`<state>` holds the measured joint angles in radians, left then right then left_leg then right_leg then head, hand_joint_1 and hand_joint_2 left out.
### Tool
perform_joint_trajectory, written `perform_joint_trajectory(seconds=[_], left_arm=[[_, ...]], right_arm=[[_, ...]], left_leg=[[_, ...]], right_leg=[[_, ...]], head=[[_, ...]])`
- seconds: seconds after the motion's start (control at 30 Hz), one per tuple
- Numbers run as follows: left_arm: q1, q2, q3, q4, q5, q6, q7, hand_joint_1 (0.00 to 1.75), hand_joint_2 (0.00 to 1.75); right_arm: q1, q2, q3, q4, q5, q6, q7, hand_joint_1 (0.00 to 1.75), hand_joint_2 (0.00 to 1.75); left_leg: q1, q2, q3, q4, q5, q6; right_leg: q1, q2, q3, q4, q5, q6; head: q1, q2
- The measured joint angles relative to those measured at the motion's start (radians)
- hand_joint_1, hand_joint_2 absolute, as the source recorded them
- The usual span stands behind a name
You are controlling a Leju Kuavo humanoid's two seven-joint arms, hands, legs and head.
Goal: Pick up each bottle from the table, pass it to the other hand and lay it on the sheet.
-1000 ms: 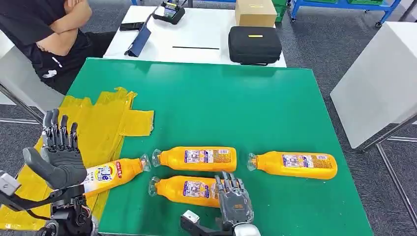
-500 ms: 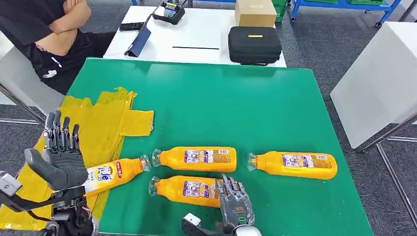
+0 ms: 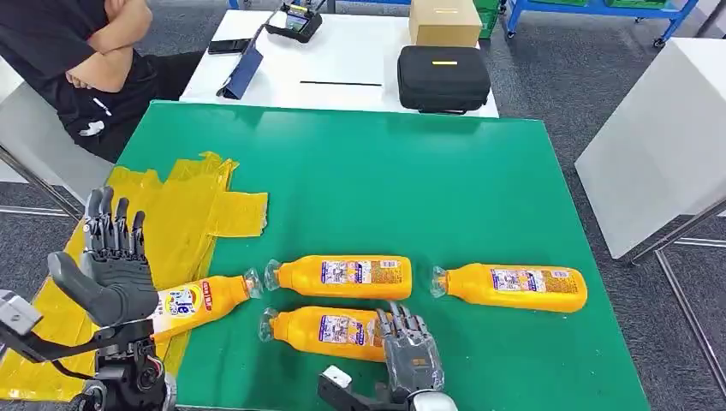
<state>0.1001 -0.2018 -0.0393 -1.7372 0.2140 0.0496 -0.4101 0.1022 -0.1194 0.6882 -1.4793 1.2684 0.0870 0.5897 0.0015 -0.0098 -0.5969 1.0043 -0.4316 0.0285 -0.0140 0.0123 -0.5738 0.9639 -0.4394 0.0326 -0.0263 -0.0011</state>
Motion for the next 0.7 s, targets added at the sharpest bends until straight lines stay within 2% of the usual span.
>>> perform_joint_trajectory(seconds=[0.33,0.37,0.4,0.5,0.6,0.67,0.7], left_arm=[[-0.002,0.000,0.000,0.000,0.000,0.000,0.000,0.00,0.00],[-0.002,0.000,0.000,0.000,0.000,0.000,0.000,0.00,0.00],[-0.003,0.000,0.000,0.000,0.000,0.000,0.000,0.00,0.00],[-0.010,0.000,-0.001,0.000,0.000,0.002,0.000,0.00,0.00],[-0.017,0.000,-0.003,0.001,0.003,0.007,0.000,0.00,0.00],[-0.018,0.002,-0.003,0.004,0.004,0.008,0.000,0.00,0.00],[-0.018,0.002,-0.004,0.005,0.005,0.008,0.000,0.00,0.00]], right_arm=[[-0.004,0.024,-0.021,0.024,0.018,-0.005,-0.032,0.00,1.75],[-0.005,0.027,-0.024,0.029,0.018,-0.003,-0.042,0.72,1.75],[-0.008,0.029,-0.024,0.036,0.013,0.003,-0.060,1.34,1.75],[-0.023,0.029,-0.025,0.080,-0.019,0.018,-0.142,1.34,1.75],[-0.043,0.052,-0.030,0.143,-0.014,0.012,-0.153,1.36,1.75],[-0.056,0.069,-0.032,0.174,-0.009,0.010,-0.150,1.66,1.75],[-0.059,0.074,-0.032,0.183,-0.007,0.010,-0.150,1.71,1.75]], left_leg=[[0.000,0.000,0.000,0.000,0.000,0.000],[0.000,0.000,0.000,0.000,0.000,0.000],[0.000,0.000,0.000,0.000,0.000,0.000],[0.000,0.000,0.000,0.000,0.000,0.000],[0.000,0.000,0.001,0.000,0.000,0.000],[0.000,0.000,0.002,0.000,0.000,0.000],[0.000,0.000,0.002,0.000,0.000,0.000]], right_leg=[[0.000,0.000,0.000,0.000,0.000,0.000],[0.000,0.000,0.000,0.000,0.000,0.000],[0.000,0.000,0.000,0.000,0.000,0.000],[0.000,0.000,0.000,0.000,0.000,0.000],[0.000,0.000,0.001,0.000,0.000,0.000],[0.000,0.000,0.001,0.000,0.000,0.000],[0.000,0.000,0.002,0.000,0.000,0.000]], head=[[0.000,0.000],[0.000,0.000],[0.000,0.000],[0.000,0.000],[0.000,0.000],[0.000,0.000],[0.000,0.000]])
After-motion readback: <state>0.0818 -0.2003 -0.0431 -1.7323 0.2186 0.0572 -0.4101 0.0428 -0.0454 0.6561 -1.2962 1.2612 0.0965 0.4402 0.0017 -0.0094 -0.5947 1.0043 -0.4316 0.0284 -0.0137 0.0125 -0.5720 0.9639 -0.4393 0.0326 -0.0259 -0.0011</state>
